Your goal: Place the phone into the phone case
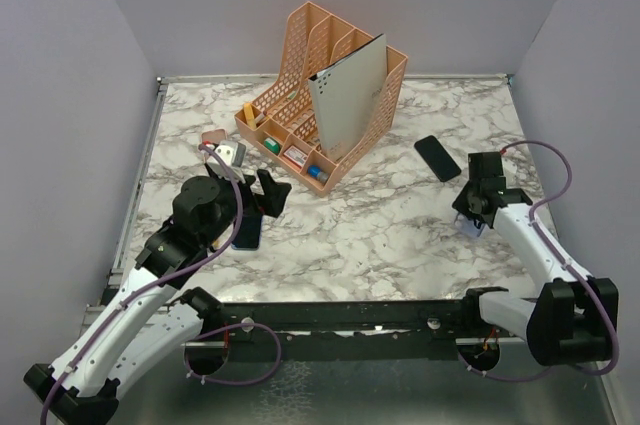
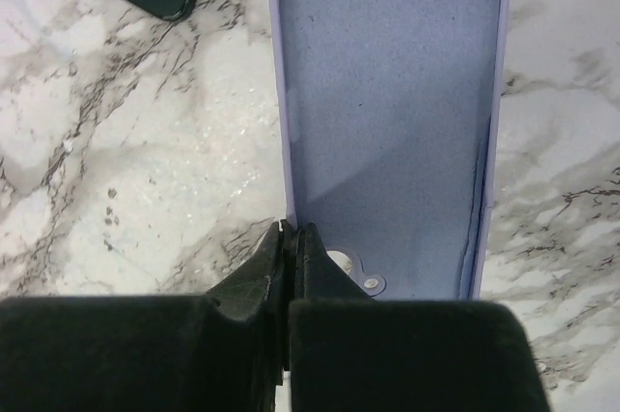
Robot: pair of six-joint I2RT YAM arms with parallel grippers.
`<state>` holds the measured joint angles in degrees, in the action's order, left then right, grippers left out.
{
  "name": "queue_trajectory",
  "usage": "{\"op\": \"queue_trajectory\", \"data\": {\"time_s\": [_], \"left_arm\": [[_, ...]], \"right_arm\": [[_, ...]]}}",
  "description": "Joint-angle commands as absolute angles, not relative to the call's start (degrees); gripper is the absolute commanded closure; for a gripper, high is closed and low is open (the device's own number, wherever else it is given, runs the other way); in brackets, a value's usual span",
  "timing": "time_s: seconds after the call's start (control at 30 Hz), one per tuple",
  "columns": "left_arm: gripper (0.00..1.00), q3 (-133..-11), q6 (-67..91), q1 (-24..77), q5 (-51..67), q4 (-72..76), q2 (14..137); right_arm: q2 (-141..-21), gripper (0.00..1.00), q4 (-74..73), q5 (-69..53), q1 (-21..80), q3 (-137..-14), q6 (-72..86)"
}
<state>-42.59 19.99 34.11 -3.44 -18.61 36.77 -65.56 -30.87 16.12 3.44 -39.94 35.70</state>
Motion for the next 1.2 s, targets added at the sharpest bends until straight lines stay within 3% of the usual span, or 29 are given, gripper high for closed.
{"op": "queue_trajectory", "data": {"time_s": [0.0,0.33,0.63,0.8,1.17], "left_arm": [[0.01,-42.52,19.00,34.10,-8.10,-19.68,36.33],[0.01,-45.43,23.43,34.02,-17.31,-26.39,39.32],[0.01,-47.64,29.81,34.01,-18.04,-31.62,41.32],[0.02,-52.34,32.83,33.93,-17.66,-36.69,44.19],[0.05,-53.83,34.91,33.30,-18.09,-40.49,48.45]], "right_arm": [[-64.47,1.00,-31.38,12.62,5.97,-41.64,30.47],[-67.49,0.99,-29.95,21.13,29.87,-47.12,24.63],[-71.05,0.99,-16.49,12.30,51.78,-45.06,4.71],[-73.02,0.99,-12.11,4.25,59.41,-42.73,-8.82],[-78.58,0.99,-8.22,1.03,69.10,-39.76,-36.01]]}}
